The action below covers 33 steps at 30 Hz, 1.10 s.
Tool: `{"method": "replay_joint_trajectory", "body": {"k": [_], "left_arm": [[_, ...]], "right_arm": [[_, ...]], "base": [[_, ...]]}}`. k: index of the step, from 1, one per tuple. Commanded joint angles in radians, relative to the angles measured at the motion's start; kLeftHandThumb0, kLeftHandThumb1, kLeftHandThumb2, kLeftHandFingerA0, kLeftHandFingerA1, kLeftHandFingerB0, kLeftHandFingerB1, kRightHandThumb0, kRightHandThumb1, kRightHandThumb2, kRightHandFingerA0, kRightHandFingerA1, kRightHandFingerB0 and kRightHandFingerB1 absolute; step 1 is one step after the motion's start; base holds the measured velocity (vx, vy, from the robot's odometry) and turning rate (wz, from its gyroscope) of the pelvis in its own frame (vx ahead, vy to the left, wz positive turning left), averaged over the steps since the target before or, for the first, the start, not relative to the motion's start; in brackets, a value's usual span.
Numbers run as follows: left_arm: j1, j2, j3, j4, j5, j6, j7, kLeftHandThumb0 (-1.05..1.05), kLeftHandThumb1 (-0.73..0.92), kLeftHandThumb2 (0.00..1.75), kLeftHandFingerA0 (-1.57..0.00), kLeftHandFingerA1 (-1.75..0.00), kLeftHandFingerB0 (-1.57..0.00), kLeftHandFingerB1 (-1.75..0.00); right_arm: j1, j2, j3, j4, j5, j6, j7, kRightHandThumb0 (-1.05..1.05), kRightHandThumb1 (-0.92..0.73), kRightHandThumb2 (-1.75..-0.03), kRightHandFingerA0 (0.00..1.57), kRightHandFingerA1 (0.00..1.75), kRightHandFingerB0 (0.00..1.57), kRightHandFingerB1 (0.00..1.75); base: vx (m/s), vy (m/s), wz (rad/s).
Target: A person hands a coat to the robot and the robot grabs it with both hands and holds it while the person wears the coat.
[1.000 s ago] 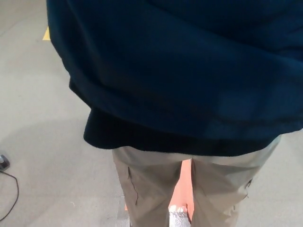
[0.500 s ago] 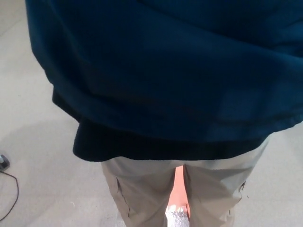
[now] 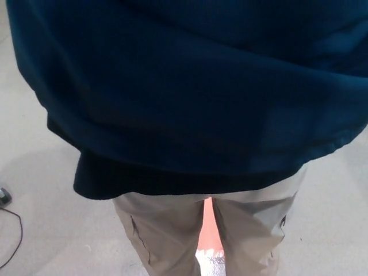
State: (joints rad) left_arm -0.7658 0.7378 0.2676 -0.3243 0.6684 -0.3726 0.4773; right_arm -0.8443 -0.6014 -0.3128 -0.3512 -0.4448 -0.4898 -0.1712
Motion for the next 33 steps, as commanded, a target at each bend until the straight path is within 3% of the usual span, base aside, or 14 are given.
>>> {"method": "replay_joint_trajectory", "body": {"k": [1, 3, 4, 5, 11, 12, 13, 17, 18, 19, 20, 21, 31, 33], "left_arm": [[0.446, -0.162, 0.152, -0.313, -0.292, -0.044, -0.106, -0.75, 0.78, 0.64, 0.0, -0.21, -0.05, -0.24], [0.532, -0.18, 0.168, -0.294, -0.315, -0.143, -0.075, -0.8, 0.77, 0.63, 0.0, -0.22, -0.08, -0.29], [0.563, -0.199, 0.168, -0.311, -0.328, -0.151, -0.07, -0.84, 0.59, 1.0, 0.0, -0.12, -0.14, -0.33], [0.588, -0.22, 0.171, -0.338, -0.314, -0.139, -0.066, -0.81, 0.61, 1.04, 0.0, -0.16, -0.04, -0.26], [0.807, -0.332, 0.116, -0.348, -0.282, -0.274, -0.016, -0.89, 0.6, 0.94, -0.08, -0.08, -0.09, -0.23], [0.828, -0.35, 0.101, -0.329, -0.278, -0.312, 0.0, -0.7, 0.71, 0.64, -0.09, -0.2, -0.16, -0.27], [0.849, -0.381, 0.092, -0.314, -0.236, -0.332, 0.027, -0.77, 0.63, 0.97, -0.05, -0.31, -0.09, -0.34], [0.897, -0.483, 0.032, -0.27, -0.053, -0.377, 0.105, -0.76, 0.84, 0.68, -0.1, -0.27, -0.12, -0.23], [0.938, -0.509, -0.017, -0.271, -0.061, -0.372, 0.083, -0.73, 0.64, 1.06, -0.01, -0.3, -0.01, -0.28], [0.991, -0.542, -0.054, -0.273, -0.047, -0.369, 0.072, -0.8, 0.67, 1.05, -0.02, -0.24, -0.09, -0.22], [1.006, -0.562, -0.065, -0.261, -0.012, -0.379, 0.089, -0.7, 0.84, 0.67, -0.07, -0.31, -0.09, -0.2], [1.014, -0.585, -0.077, -0.228, 0.042, -0.394, 0.124, -0.72, 0.64, 1.01, -0.03, -0.44, -0.06, -0.27], [1.103, -0.558, -0.182, 0.107, 0.297, -0.412, 0.323, -0.76, 0.68, 1.02, -0.01, -0.42, -0.07, -0.27], [1.106, -0.543, -0.211, 0.18, 0.344, -0.396, 0.388, -0.71, 0.68, 1.03, -0.03, -0.49, -0.02, -0.29]], "right_arm": [[0.336, 0.187, -0.058, -0.218, 0.102, -0.072, -0.063, -0.78, -0.63, -1.05, 0.02, 0.32, 0.07, 0.24], [0.391, 0.223, -0.042, -0.235, 0.117, -0.093, -0.067, -0.78, -0.66, -1.07, 0.0, 0.3, 0.09, 0.23], [0.419, 0.251, -0.04, -0.245, 0.082, -0.1, -0.083, -0.71, -0.68, -1.09, 0.0, 0.33, 0.0, 0.26], [0.444, 0.277, -0.033, -0.265, 0.062, -0.088, -0.089, -0.69, -0.7, -1.1, 0.0, 0.35, 0.0, 0.26], [0.609, 0.385, 0.017, -0.293, 0.024, -0.13, -0.097, -0.78, -0.73, -1.07, 0.06, 0.23, 0.06, 0.17], [0.642, 0.408, 0.027, -0.309, 0.016, -0.119, -0.093, -0.77, -0.71, -1.06, 0.06, 0.19, 0.05, 0.18], [0.681, 0.434, 0.041, -0.318, 0.008, -0.117, -0.091, -0.81, -0.73, -1.05, 0.07, 0.14, 0.06, 0.13], [0.78, 0.505, 0.079, -0.302, -0.046, -0.15, -0.112, -0.76, -0.7, -1.04, 0.05, 0.3, 0.05, 0.18], [0.814, 0.512, 0.084, -0.297, -0.051, -0.158, -0.106, -0.72, -0.73, -1.08, 0.0, 0.26, 0.02, 0.19], [0.872, 0.525, 0.093, -0.297, -0.055, -0.159, -0.095, -0.73, -0.76, -1.08, 0.0, 0.2, 0.0, 0.15], [0.914, 0.544, 0.1, -0.301, -0.072, -0.155, -0.094, -0.66, -0.77, -1.11, 0.0, 0.25, 0.02, 0.21], [0.973, 0.574, 0.108, -0.309, -0.11, -0.148, -0.099, -0.71, -0.82, -1.13, 0.0, 0.27, 0.0, 0.17], [1.177, 0.546, 0.109, -0.105, -0.245, -0.279, -0.171, -0.68, -0.78, -1.06, 0.0, 0.5, 0.0, 0.17], [1.187, 0.537, 0.117, -0.045, -0.274, -0.289, -0.196, -0.59, -0.92, -0.73, 0.1, 0.52, 0.05, 0.28]], "base": [[0.0, 0.0, 0.0], [0.0, 0.0, 0.0], [0.0, 0.0, 0.0], [0.0, 0.0, 0.0], [0.0, 0.0, 0.0], [0.0, 0.0, 0.0], [0.0, 0.0, 0.0], [0.0, 0.0, 0.0], [0.0, 0.0, 0.0], [0.0, 0.0, 0.0], [0.0, 0.0, 0.0], [0.0, 0.0, 0.0], [0.0, 0.0, 0.0], [0.0, 0.0, 0.0]]}}
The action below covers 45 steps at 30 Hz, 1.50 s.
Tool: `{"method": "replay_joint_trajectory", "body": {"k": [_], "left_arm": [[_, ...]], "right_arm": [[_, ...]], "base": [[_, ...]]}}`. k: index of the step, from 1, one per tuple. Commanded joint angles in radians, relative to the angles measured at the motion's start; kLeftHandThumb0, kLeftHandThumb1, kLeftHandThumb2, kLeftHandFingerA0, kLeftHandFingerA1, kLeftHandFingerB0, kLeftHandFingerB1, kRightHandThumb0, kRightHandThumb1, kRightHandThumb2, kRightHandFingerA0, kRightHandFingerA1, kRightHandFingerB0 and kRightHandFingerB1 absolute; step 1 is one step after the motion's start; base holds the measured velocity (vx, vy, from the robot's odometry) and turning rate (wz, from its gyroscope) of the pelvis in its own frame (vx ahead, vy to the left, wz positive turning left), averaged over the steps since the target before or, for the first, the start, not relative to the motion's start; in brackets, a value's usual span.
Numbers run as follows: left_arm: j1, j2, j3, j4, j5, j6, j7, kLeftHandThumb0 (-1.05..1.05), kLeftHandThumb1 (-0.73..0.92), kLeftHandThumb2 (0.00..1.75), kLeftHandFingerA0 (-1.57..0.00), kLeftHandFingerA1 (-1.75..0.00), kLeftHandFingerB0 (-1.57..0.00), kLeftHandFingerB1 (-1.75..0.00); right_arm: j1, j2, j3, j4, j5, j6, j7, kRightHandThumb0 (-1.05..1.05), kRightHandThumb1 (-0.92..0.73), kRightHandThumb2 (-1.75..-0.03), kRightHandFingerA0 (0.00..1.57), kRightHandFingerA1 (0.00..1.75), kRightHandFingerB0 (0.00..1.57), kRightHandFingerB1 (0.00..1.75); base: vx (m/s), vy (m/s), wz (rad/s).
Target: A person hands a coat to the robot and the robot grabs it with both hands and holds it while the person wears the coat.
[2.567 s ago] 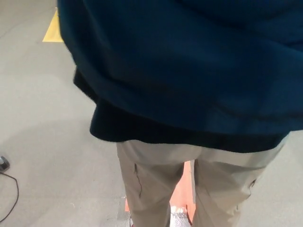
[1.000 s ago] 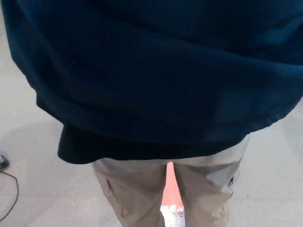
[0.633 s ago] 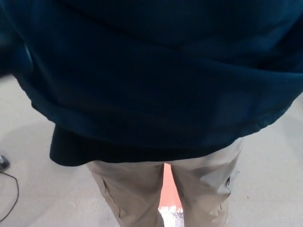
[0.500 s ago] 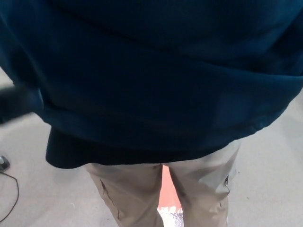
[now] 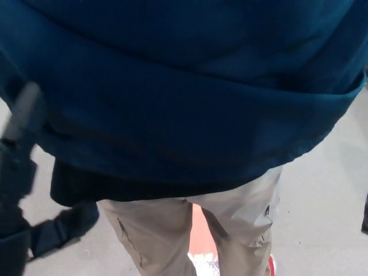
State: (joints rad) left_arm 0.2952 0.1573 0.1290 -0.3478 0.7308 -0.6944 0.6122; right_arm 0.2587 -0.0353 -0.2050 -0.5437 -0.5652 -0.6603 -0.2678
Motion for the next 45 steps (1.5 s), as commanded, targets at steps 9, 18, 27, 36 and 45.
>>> {"method": "replay_joint_trajectory", "body": {"k": [9, 18, 27, 36, 45], "left_arm": [[-0.017, 0.099, -0.204, 0.526, 0.372, 0.066, 0.383, -0.8, 0.7, 1.03, -0.02, -0.49, -0.06, -0.23], [-0.196, 0.1, -0.275, 0.735, 0.327, 0.207, 0.332, -0.73, 0.7, 0.97, -0.19, -0.54, -0.07, -0.39], [-0.27, 0.109, -0.35, 0.843, 0.288, 0.306, 0.269, -0.69, 0.85, 0.66, -0.36, -0.39, -0.32, -0.31], [-0.276, 0.126, -0.386, 0.843, 0.262, 0.333, 0.281, -0.69, 0.85, 0.66, -0.36, -0.39, -0.32, -0.31], [-0.279, 0.137, -0.41, 0.839, 0.243, 0.35, 0.286, -0.69, 0.85, 0.66, -0.36, -0.39, -0.32, -0.31]], "right_arm": [[0.019, -0.096, 0.064, 0.454, -0.271, -0.109, -0.222, -0.63, -0.79, -1.01, 0.17, 0.52, 0.12, 0.47], [-0.143, -0.2, 0.145, 0.697, -0.345, 0.008, -0.283, -0.59, -0.92, -0.68, 0.3, 0.36, 0.25, 0.32], [-0.186, -0.256, 0.208, 0.76, -0.283, 0.101, -0.19, -0.55, -0.89, -0.66, 0.35, 0.36, 0.29, 0.33], [-0.187, -0.28, 0.242, 0.754, -0.263, 0.13, -0.205, -0.55, -0.89, -0.66, 0.35, 0.36, 0.29, 0.33], [-0.187, -0.292, 0.26, 0.75, -0.253, 0.145, -0.214, -0.55, -0.89, -0.66, 0.35, 0.36, 0.29, 0.33]], "base": [[0.0, 0.0, 0.0], [0.0, 0.0, 0.0], [0.0, 0.0, 0.0], [0.0, 0.0, 0.0], [0.0, 0.0, 0.0]]}}
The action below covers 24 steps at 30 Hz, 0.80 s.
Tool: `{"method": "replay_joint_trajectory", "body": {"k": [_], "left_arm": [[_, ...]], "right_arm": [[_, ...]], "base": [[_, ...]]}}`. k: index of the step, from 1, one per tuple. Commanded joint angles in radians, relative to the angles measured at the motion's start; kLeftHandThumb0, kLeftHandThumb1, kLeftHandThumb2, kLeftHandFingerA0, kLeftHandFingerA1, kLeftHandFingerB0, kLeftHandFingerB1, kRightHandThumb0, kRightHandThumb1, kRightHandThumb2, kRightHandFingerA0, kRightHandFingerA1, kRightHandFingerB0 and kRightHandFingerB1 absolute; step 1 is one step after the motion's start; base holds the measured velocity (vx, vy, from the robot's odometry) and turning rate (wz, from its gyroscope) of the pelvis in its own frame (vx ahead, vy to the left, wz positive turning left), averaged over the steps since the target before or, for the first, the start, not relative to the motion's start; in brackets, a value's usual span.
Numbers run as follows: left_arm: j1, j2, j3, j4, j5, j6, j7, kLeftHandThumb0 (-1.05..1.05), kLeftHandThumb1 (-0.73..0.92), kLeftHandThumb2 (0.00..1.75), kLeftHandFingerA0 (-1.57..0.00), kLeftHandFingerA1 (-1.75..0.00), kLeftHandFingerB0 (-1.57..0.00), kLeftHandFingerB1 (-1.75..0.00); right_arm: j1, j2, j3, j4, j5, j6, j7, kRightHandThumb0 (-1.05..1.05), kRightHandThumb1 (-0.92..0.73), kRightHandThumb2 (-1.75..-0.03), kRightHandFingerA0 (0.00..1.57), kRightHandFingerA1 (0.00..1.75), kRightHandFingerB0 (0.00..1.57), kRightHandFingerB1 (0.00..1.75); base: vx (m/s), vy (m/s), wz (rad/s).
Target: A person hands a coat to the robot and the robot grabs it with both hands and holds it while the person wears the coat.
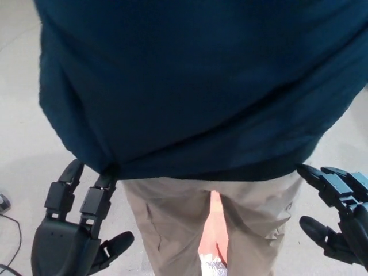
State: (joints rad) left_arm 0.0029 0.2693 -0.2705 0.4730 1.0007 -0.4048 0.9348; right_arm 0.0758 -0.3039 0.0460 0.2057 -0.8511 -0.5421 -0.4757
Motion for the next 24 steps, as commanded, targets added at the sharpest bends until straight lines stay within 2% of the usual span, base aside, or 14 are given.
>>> {"method": "replay_joint_trajectory", "body": {"k": [1, 18, 19, 20, 21, 23, 24], "left_arm": [[0.013, 0.026, -0.012, 0.018, -0.028, 0.062, -0.036, -0.69, 0.85, 0.66, -0.36, -0.39, -0.32, -0.31], [0.012, 0.032, -0.023, 0.015, -0.037, 0.068, -0.035, -0.69, 0.85, 0.66, -0.36, -0.39, -0.32, -0.31], [-0.003, 0.027, -0.025, 0.021, -0.034, 0.086, -0.046, -0.69, 0.85, 0.66, -0.37, -0.39, -0.35, -0.32], [-0.111, 0.066, -0.06, 0.048, -0.024, 0.185, -0.398, -0.7, 0.74, 1.1, -0.3, -0.47, -0.34, -0.47], [-0.16, 0.082, -0.076, 0.061, -0.018, 0.231, -0.556, -0.71, 0.75, 1.1, -0.29, -0.47, -0.33, -0.47], [-0.163, 0.081, -0.083, 0.066, -0.012, 0.238, -0.565, -0.71, 0.75, 1.11, -0.3, -0.47, -0.32, -0.47], [-0.163, 0.079, -0.085, 0.064, -0.011, 0.245, -0.579, -0.74, 0.92, 0.71, -0.36, -0.33, -0.38, -0.33]], "right_arm": [[-0.004, -0.025, 0.01, 0.0, 0.034, 0.028, -0.007, -0.55, -0.89, -0.66, 0.35, 0.36, 0.29, 0.33], [-0.005, -0.041, 0.032, -0.003, 0.05, 0.044, -0.016, -0.55, -0.89, -0.66, 0.35, 0.36, 0.29, 0.33], [-0.013, -0.042, 0.031, -0.001, 0.068, 0.054, 0.013, -0.55, -0.88, -0.66, 0.34, 0.36, 0.29, 0.33], [-0.078, -0.076, 0.1, -0.023, 0.052, 0.303, 0.468, -0.28, -0.58, -1.09, 0.08, 0.49, 0.08, 0.48], [-0.109, -0.09, 0.134, -0.029, 0.04, 0.41, 0.662, -0.28, -0.58, -1.09, 0.08, 0.49, 0.09, 0.48], [-0.106, -0.093, 0.141, -0.035, 0.027, 0.419, 0.673, -0.28, -0.58, -1.09, 0.08, 0.49, 0.09, 0.48], [-0.101, -0.094, 0.143, -0.04, 0.024, 0.422, 0.675, -0.28, -0.58, -1.09, 0.08, 0.49, 0.1, 0.48]], "base": [[0.0, 0.0, 0.0], [0.0, 0.0, 0.0], [0.0, 0.0, 0.0], [0.0, 0.0, 0.0], [0.0, 0.0, 0.0], [0.0, 0.0, 0.0], [0.0, 0.0, 0.0]]}}
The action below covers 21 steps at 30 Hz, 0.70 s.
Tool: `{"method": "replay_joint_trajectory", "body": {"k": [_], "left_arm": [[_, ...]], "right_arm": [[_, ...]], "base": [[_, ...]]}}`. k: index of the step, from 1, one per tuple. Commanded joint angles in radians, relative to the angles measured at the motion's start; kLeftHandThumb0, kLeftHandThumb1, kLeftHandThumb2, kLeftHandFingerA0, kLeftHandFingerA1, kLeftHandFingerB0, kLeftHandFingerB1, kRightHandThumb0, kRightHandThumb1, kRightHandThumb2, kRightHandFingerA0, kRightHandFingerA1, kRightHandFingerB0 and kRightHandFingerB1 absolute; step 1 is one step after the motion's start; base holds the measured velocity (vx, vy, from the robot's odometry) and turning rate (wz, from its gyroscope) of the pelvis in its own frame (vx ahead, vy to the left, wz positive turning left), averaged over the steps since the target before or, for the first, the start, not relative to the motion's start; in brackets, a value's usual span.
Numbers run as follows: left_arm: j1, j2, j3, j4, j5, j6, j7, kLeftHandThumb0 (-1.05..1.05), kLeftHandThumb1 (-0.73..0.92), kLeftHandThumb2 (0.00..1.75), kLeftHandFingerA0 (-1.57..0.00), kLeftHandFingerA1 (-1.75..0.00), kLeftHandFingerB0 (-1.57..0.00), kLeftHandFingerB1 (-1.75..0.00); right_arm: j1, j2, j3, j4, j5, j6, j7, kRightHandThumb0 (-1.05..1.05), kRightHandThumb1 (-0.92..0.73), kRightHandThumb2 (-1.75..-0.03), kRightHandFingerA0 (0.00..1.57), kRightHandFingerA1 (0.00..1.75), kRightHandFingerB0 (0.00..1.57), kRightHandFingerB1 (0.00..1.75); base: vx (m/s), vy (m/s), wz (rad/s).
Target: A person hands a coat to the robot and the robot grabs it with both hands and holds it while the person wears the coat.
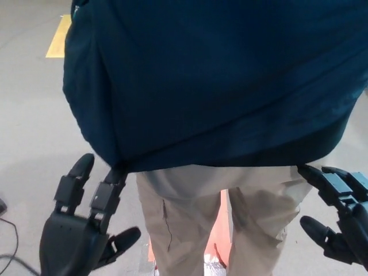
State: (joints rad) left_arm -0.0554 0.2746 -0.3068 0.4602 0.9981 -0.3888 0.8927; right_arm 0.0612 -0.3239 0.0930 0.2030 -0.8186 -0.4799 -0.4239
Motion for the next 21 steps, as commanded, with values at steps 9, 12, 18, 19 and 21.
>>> {"method": "replay_joint_trajectory", "body": {"k": [9, 12, 18, 19, 21], "left_arm": [[0.017, 0.087, -0.067, -0.035, -0.015, 0.253, -0.617, -0.75, 0.92, 0.71, -0.27, -0.31, -0.35, -0.32], [0.052, 0.089, -0.068, -0.059, -0.017, 0.255, -0.609, -0.74, 0.92, 0.7, -0.29, -0.31, -0.36, -0.32], [0.097, 0.096, -0.068, -0.086, -0.03, 0.256, -0.598, -0.74, 0.92, 0.69, -0.3, -0.31, -0.36, -0.32], [0.11, 0.097, -0.069, -0.091, -0.031, 0.258, -0.593, -0.74, 0.92, 0.69, -0.3, -0.31, -0.36, -0.32], [0.122, 0.102, -0.073, -0.106, -0.027, 0.265, -0.6, -0.74, 0.92, 0.71, -0.29, -0.31, -0.35, -0.32]], "right_arm": [[0.046, -0.095, 0.115, -0.14, -0.038, 0.371, 0.629, -0.56, -0.82, -0.69, 0.27, 0.32, 0.27, 0.31], [0.069, -0.09, 0.124, -0.16, -0.044, 0.387, 0.639, -0.57, -0.83, -0.69, 0.26, 0.32, 0.26, 0.31], [0.094, -0.089, 0.143, -0.178, -0.062, 0.401, 0.634, -0.59, -0.82, -0.69, 0.26, 0.32, 0.27, 0.31], [0.103, -0.09, 0.147, -0.183, -0.065, 0.402, 0.634, -0.59, -0.82, -0.69, 0.26, 0.32, 0.27, 0.31], [0.112, -0.092, 0.15, -0.195, -0.062, 0.407, 0.642, -0.59, -0.82, -0.68, 0.26, 0.31, 0.26, 0.31]], "base": [[0.0, 0.0, 0.0], [0.0, 0.0, 0.0], [0.0, 0.0, 0.0], [0.0, 0.0, 0.0], [0.0, 0.0, 0.0]]}}
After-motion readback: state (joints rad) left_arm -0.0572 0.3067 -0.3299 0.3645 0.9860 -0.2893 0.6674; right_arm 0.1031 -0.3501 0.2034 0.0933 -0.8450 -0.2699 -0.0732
